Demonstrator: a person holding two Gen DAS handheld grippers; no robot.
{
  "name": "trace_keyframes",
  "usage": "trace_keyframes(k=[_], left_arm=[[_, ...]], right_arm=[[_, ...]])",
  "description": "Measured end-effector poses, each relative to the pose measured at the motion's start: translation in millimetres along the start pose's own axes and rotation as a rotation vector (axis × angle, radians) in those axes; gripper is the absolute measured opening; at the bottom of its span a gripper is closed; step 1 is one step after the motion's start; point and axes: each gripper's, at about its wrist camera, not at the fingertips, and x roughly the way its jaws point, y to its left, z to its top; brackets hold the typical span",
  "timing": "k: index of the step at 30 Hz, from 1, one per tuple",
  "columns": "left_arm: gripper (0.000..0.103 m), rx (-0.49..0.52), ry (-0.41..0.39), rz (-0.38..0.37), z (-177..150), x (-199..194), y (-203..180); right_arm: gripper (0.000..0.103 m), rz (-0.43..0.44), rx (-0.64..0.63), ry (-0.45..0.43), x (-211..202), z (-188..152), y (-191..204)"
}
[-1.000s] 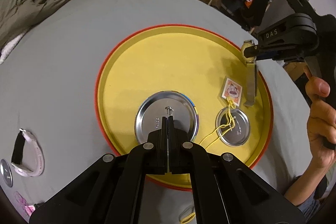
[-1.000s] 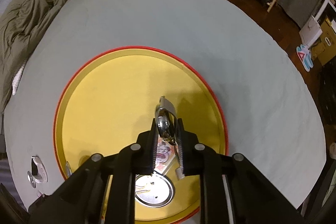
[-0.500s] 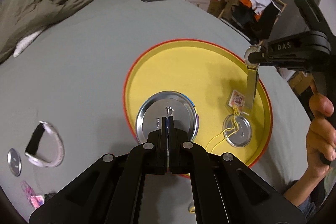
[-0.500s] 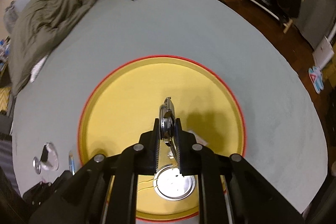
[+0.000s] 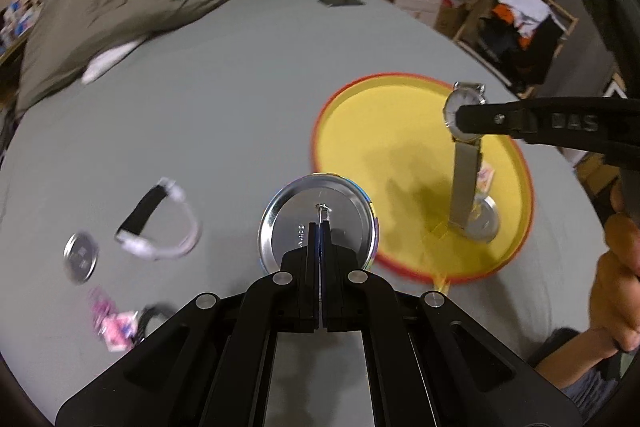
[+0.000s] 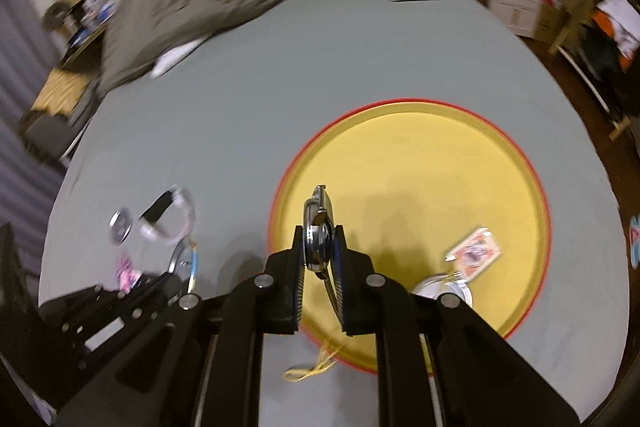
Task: Organize jewelry
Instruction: 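Lift the watch and silver badge out of the tray over the bedspread, then open the right tool to drop the watch while the left tool releases the badge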
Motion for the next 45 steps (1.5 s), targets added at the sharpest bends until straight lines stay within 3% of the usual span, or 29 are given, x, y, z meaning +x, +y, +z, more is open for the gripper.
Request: trace_keyframes(k=[8,15,28,40,45], left_arm=[[0.000,-0.046,0.071,0.141,-38.5,-26.8,39.1],[0.000,-0.128,0.114,0.255,-85.2,-54.0,79.2],[0.000,-0.267,0.196,0.353,-162.0,-74.1,136.4],[0.000,-0.360,0.261,0.367,-206.1,-43.1,177.3],[0.000,-0.401,0.245,0.342,-214.4,-25.1,193.1]], right_arm=[[0.013,0.138,-0.175,0.067,-2.7,-24.1,58.3],[0.013,0.209,-0.326,0.107,-2.1,-50.9,109.6],[0.013,0.375,-0.605,0.252,23.2,-126.9,204.4],[0.014,0.246,-0.666,0.383,94.9,-156.7,229.1],[0.014,0.230,-0.660,0.410,111.3,-158.4,229.1]])
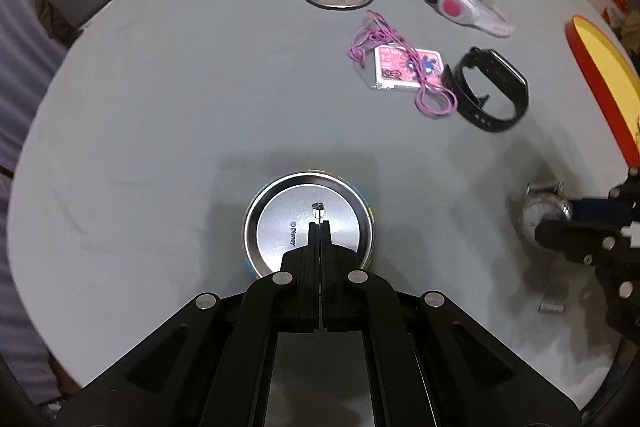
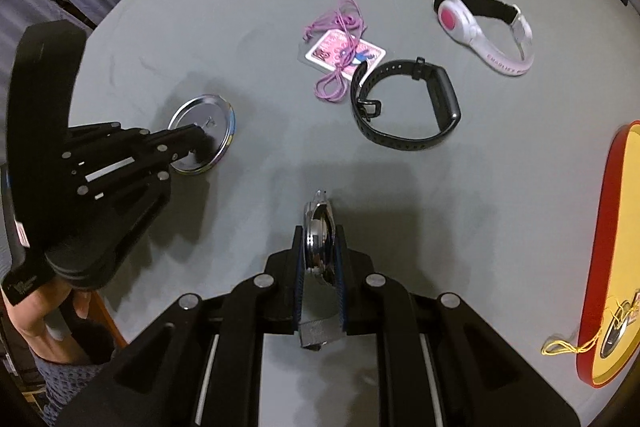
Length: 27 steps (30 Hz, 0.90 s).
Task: Organize jewelry
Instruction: 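Open the right tool to drop the watch while the left tool releases the badge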
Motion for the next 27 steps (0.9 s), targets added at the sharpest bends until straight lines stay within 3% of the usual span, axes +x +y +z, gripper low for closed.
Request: trace_keyframes(k=[8,9,10,12,15,18,20,23,25,27], left_arm=[[0.001,-0.015,-0.037,-0.011,12.4,7.6,0.4],[0.005,-0.012,-0.056,0.002,13.3,7.5,-1.4],[0.020,-0.008,-0.066,0.009,13.1,7.5,-1.9],[0.045,0.004,-0.092,0.041,12.2,8.4,-7.4],[0.059,0.005,-0.113,0.085,12.4,7.6,-10.1],[0.080,-0.030,-0.138,0.078,14.2,0.7,-5.4],[0.086,-0.059,-0.172,0.089,17.8,-7.7,-2.0],[0.090,-0.096,-0.233,0.090,21.8,-27.6,-2.0],[0.093,-0.117,-0.272,0.063,25.7,-42.0,-7.0],[0.094,-0.124,-0.305,0.012,32.5,-56.5,-19.5]], right_arm=[[0.013,-0.010,0.019,0.021,18.4,5.2,-5.7],[0.014,-0.004,0.025,0.021,18.3,4.6,-6.7],[0.015,0.004,0.029,0.026,19.2,4.4,-8.4],[0.028,-0.006,0.033,0.034,21.0,4.5,-12.1],[0.045,0.013,0.044,0.046,24.9,6.2,-18.7],[0.051,0.012,0.045,0.035,19.5,6.1,-22.4],[0.059,0.005,0.046,0.008,10.4,4.6,-24.1],[0.059,0.028,0.062,-0.028,-9.4,0.2,-31.6],[0.059,0.048,0.088,-0.053,-28.7,-5.2,-43.9],[0.059,0.007,0.124,-0.093,-48.3,-11.8,-59.9]])
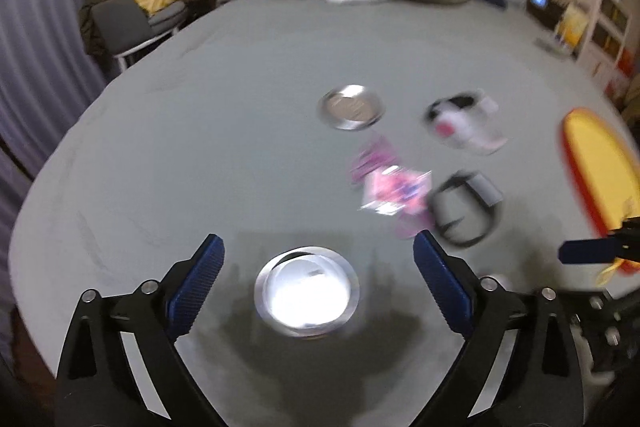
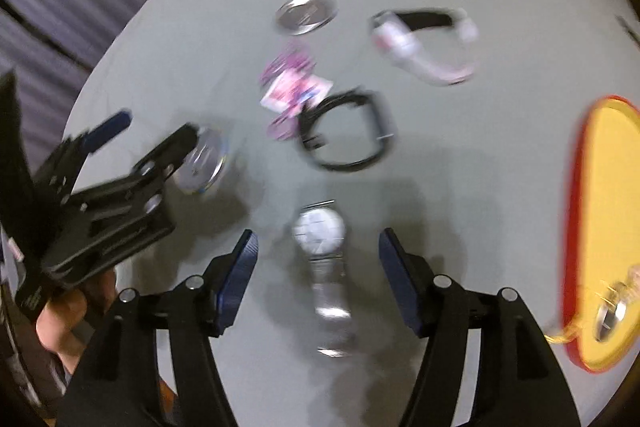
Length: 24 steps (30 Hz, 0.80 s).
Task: Organize jewelry
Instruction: 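Open the right tool to drop the watch while the left tool releases the badge, then move both open tools back over the tray toward the orange card tag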
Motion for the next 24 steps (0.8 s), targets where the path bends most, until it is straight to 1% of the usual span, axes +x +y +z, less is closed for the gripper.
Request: trace_keyframes(k=[2,4,7,8,10,11,12,14,15,17,18,20,21,22,24], left_arm=[[0.095,0.017,-0.031,-0.071,11.7,-14.9,-25.4],[0.097,0.061,-0.058,-0.120,21.0,-25.6,-55.7],[0.097,0.166,-0.061,-0.195,36.4,-32.5,-118.3],[0.097,0.191,-0.054,-0.208,39.4,-31.8,-136.3],[0.097,0.246,-0.038,-0.230,44.5,-28.5,-174.0],[0.097,0.287,-0.020,-0.246,46.3,-25.9,-197.0],[0.097,0.315,-0.007,-0.258,46.2,-25.2,-211.9],[0.097,0.388,0.030,-0.304,46.1,-18.5,-253.9],[0.097,0.426,0.047,-0.319,44.7,-14.2,-272.2],[0.097,0.516,0.055,-0.346,37.9,-8.4,-310.5],[0.097,0.530,0.076,-0.381,36.6,-2.3,-326.7],[0.097,0.539,0.147,-0.464,35.9,8.7,-344.9],[0.097,0.548,0.167,-0.492,35.0,13.9,-353.6],[0.097,0.565,0.175,-0.501,33.3,19.8,-363.9],[0.097,0.598,0.199,-0.493,29.3,28.5,-377.8]], right_arm=[[0.059,-0.072,0.057,-0.078,-31.7,-3.3,-22.2],[0.059,-0.132,0.116,-0.133,-57.8,-9.1,-46.0],[0.059,-0.210,0.243,-0.217,-97.3,-17.9,-93.7],[0.059,-0.225,0.296,-0.243,-109.5,-18.5,-114.1],[0.059,-0.217,0.376,-0.272,-124.8,-22.1,-151.3],[0.059,-0.205,0.422,-0.274,-128.6,-25.0,-172.9],[0.059,-0.194,0.451,-0.272,-128.2,-24.2,-184.7],[0.059,-0.159,0.523,-0.248,-126.4,-25.8,-222.5],[0.059,-0.148,0.550,-0.238,-126.1,-28.0,-234.0],[0.059,-0.113,0.640,-0.207,-122.0,-35.9,-263.9],[0.059,-0.111,0.680,-0.192,-119.4,-36.6,-273.3],[0.059,-0.104,0.777,-0.172,-117.4,-45.7,-302.1],[0.059,-0.093,0.803,-0.171,-117.1,-49.2,-311.8],[0.059,-0.085,0.830,-0.170,-116.9,-52.4,-323.7],[0.059,-0.103,0.892,-0.183,-115.5,-59.7,-337.2]])
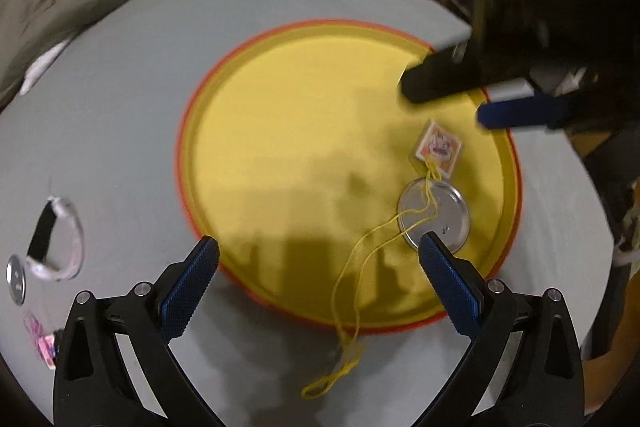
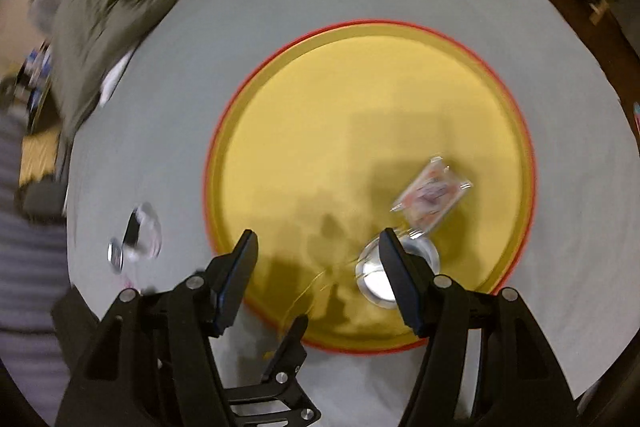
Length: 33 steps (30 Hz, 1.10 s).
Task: Organize jewelry
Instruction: 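Move both open tools back over the tray toward the orange card tag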
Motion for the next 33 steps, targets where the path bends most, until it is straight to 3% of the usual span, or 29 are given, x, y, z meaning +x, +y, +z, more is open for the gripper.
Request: trace_keyframes(k=[3,10,17,23,26,31,33], left_arm=[[0.097,0.045,0.005,-0.014,3.0,10.7,-12.5],[0.097,0.102,-0.041,-0.125,-8.2,3.8,-15.9],[0.097,0.139,0.023,-0.227,-14.5,15.9,-20.2],[0.097,0.148,0.037,-0.349,-11.9,10.7,-28.3],[0.097,0.133,0.071,-0.375,-11.4,18.7,-31.6],[0.097,0.156,0.140,-0.329,-18.5,37.7,-45.9],[0.097,0.154,0.155,-0.310,-21.3,42.6,-50.1]], right_arm=[[0.059,-0.033,0.081,0.013,8.6,10.3,-21.5],[0.059,-0.077,0.186,0.088,33.6,21.5,-43.1],[0.059,-0.070,0.224,0.109,32.3,14.3,-53.6],[0.060,-0.126,0.151,0.152,48.2,27.9,-67.6],[0.059,-0.152,0.072,0.153,50.3,35.2,-69.6],[0.060,-0.109,-0.037,0.107,55.9,35.5,-69.2],[0.061,-0.110,-0.064,0.170,70.7,39.5,-64.4]])
